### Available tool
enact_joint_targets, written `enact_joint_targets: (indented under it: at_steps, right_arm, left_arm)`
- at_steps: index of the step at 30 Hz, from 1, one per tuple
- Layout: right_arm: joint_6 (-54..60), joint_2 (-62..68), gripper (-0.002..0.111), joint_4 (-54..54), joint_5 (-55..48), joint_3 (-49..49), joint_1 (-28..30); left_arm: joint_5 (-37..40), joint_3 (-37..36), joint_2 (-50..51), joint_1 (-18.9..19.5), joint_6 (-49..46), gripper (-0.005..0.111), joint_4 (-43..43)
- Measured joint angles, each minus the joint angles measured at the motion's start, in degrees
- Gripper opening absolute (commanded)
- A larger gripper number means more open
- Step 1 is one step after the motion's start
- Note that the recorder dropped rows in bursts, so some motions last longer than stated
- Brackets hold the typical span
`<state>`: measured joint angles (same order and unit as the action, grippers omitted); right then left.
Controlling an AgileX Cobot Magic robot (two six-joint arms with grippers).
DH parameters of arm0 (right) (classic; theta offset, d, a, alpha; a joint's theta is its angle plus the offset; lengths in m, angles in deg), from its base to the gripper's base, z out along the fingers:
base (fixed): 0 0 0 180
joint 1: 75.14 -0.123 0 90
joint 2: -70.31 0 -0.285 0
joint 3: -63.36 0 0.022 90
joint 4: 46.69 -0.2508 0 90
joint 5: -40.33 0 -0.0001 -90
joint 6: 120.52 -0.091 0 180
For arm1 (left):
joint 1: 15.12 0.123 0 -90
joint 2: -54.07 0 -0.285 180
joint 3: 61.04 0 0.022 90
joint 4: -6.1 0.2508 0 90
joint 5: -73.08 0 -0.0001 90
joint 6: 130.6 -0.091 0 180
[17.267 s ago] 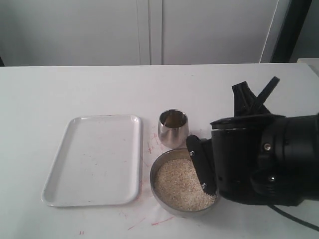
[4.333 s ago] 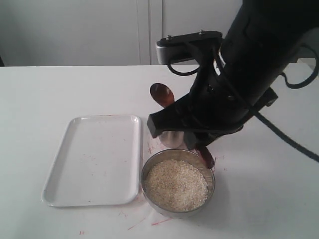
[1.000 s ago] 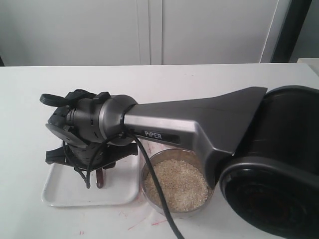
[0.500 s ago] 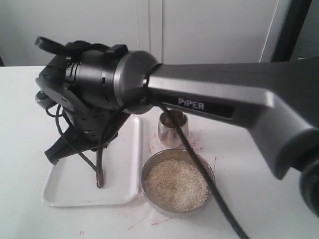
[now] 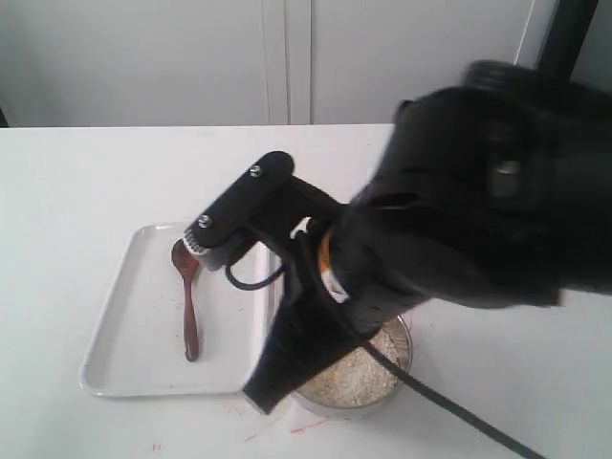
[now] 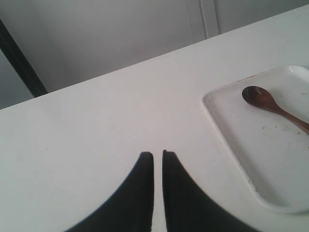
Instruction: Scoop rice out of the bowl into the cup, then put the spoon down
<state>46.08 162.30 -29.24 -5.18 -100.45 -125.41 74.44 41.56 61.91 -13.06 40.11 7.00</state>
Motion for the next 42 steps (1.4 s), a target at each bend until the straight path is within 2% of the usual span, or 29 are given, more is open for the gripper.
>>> enact_joint_targets:
  at_steps: [7, 19, 26, 42]
  right_arm:
    - [0.0, -21.11, 0.0, 0.56, 0.72, 13.81, 0.0]
    - [0.0, -44.08, 0.0, 0.45, -0.94, 20.35, 0.0]
    - [-0.11, -47.62, 0.0, 0.67, -4.24, 22.08, 0.0]
    - [-0.25, -48.05, 0.0, 2.31, -1.37, 22.24, 0.0]
  left_arm:
    - [0.0, 0.0, 0.0, 0.0, 0.0, 0.014, 0.0]
    - [0.0, 0.0, 0.0, 0.0, 0.0, 0.014, 0.0]
    - [0.0, 0.0, 0.0, 0.0, 0.0, 0.014, 0.0]
    - [0.0, 0.0, 0.0, 0.0, 0.0, 0.014, 0.0]
